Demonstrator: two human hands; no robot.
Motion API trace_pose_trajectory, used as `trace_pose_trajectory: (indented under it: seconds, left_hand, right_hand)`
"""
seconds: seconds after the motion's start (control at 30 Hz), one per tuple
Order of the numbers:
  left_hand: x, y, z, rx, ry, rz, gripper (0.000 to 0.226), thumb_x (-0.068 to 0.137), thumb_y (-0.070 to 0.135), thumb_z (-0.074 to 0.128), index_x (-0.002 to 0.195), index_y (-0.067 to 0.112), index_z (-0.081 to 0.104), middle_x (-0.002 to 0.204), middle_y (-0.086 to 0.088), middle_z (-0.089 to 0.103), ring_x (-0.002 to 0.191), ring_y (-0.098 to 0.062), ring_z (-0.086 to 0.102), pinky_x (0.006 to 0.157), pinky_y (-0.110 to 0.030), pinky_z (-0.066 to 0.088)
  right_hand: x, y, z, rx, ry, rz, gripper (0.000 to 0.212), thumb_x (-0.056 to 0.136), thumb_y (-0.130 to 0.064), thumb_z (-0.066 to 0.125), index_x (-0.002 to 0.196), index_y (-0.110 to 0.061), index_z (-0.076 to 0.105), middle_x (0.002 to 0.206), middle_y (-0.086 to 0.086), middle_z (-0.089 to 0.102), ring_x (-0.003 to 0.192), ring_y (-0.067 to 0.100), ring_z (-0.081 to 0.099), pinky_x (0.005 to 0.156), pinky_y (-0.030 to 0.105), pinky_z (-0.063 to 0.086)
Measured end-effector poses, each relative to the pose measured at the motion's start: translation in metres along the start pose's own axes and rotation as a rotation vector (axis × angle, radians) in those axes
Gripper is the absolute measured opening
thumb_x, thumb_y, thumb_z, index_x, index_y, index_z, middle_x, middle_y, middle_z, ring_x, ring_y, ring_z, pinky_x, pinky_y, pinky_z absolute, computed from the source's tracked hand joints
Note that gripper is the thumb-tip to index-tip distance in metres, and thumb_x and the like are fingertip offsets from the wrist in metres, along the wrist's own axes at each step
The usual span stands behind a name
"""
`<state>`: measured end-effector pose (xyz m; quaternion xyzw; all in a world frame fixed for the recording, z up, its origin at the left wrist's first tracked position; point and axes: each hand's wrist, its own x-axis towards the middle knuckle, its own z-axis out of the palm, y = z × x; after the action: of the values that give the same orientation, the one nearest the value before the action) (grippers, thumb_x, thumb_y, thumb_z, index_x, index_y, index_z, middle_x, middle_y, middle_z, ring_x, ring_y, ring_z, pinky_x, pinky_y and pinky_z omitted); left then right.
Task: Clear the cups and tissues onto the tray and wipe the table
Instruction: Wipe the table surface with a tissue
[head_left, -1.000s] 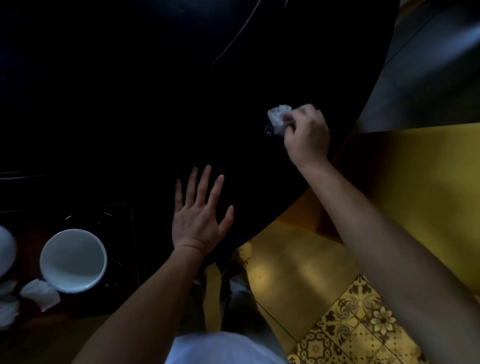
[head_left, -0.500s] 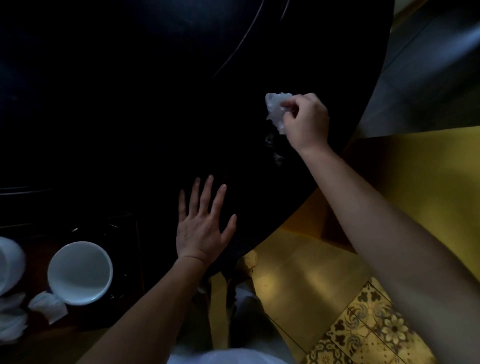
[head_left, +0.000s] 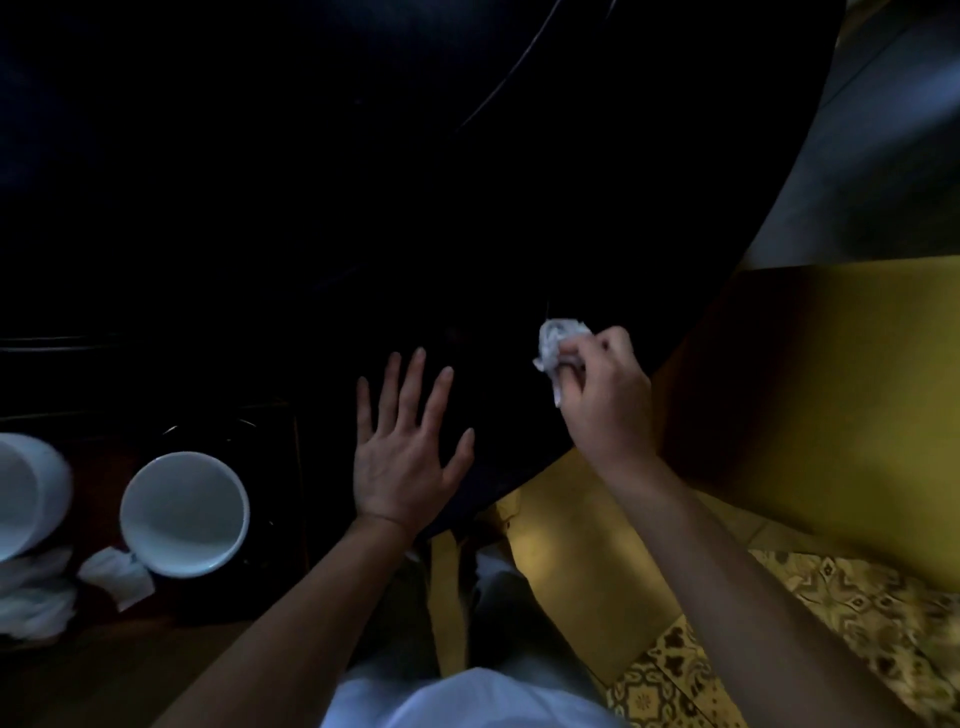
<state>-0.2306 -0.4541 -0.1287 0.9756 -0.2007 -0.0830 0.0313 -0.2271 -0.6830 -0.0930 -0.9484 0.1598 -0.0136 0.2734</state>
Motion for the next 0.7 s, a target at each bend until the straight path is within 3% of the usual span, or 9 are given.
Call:
trace_pose_trajectory:
  seconds: [0.1,0.2,0.3,0.4,0.53,0.6,0.7]
  left_hand:
    - [0.001,0.000,0.000,-0.011,-0.007,-0.007,0.074,0.097,0.061,0.033,0.160,0.022,0.027,0.170,-0.011,0.013,0.158,-0.029,0.006,0.125,-0.057,0.012]
    - [0.001,0.000,0.001,-0.007,-0.009,-0.006,0.075,0.096,0.061,0.033,0.160,0.022,0.027,0.170,-0.011,0.013,0.158,-0.030,0.006,0.125,-0.057,0.012]
    - [0.001,-0.001,0.000,-0.001,-0.023,-0.010,0.075,0.096,0.061,0.033,0.160,0.022,0.025,0.170,-0.011,0.012,0.158,-0.030,0.006,0.125,-0.057,0.013]
    - [0.000,-0.001,-0.002,-0.003,-0.031,0.006,0.075,0.096,0.061,0.035,0.159,0.022,0.027,0.170,-0.011,0.014,0.158,-0.030,0.009,0.124,-0.058,0.015]
    - [0.015,-0.006,-0.025,-0.095,0.027,0.044,0.067,0.098,0.059,0.040,0.152,0.019,0.042,0.164,-0.014,0.031,0.154,-0.032,0.023,0.123,-0.058,0.019]
    - [0.036,-0.012,-0.046,-0.118,0.112,0.120,0.064,0.100,0.055,0.045,0.152,0.019,0.044,0.165,-0.014,0.028,0.155,-0.034,0.020,0.122,-0.060,0.018]
    - [0.086,-0.027,-0.072,-0.094,0.208,0.247,0.058,0.101,0.051,0.047,0.152,0.024,0.045,0.168,-0.011,0.023,0.156,-0.038,0.013,0.122,-0.063,0.012]
  right_hand:
    - [-0.012,-0.001,-0.009,0.026,-0.083,0.032,0.009,0.091,-0.012,0.067,0.099,-0.011,0.069,0.099,0.005,0.056,0.079,0.019,0.060,0.064,0.021,0.048]
    - [0.021,-0.006,-0.034,0.111,0.035,0.045,0.010,0.090,-0.011,0.065,0.098,-0.010,0.071,0.097,0.004,0.058,0.082,0.013,0.057,0.070,0.006,0.040]
    - [0.077,-0.008,-0.053,0.117,0.162,0.059,0.014,0.089,-0.013,0.061,0.099,-0.011,0.070,0.097,0.005,0.056,0.084,0.011,0.054,0.073,0.014,0.041]
    - [0.113,0.005,-0.039,0.054,0.089,0.102,0.020,0.089,-0.014,0.056,0.105,-0.014,0.067,0.104,0.010,0.058,0.089,0.022,0.059,0.074,0.021,0.046]
    - [0.088,0.008,-0.013,-0.008,-0.005,0.098,0.023,0.093,-0.014,0.055,0.113,-0.010,0.065,0.108,0.018,0.055,0.091,0.039,0.059,0.077,0.038,0.047]
    - [0.056,0.001,-0.006,-0.019,-0.019,0.058,0.022,0.092,-0.014,0.056,0.112,-0.008,0.064,0.106,0.018,0.055,0.086,0.038,0.059,0.069,0.038,0.047]
    - [0.005,-0.007,0.001,-0.046,-0.069,0.060,0.020,0.092,-0.017,0.056,0.111,-0.013,0.062,0.102,0.012,0.052,0.079,0.027,0.057,0.057,0.024,0.035]
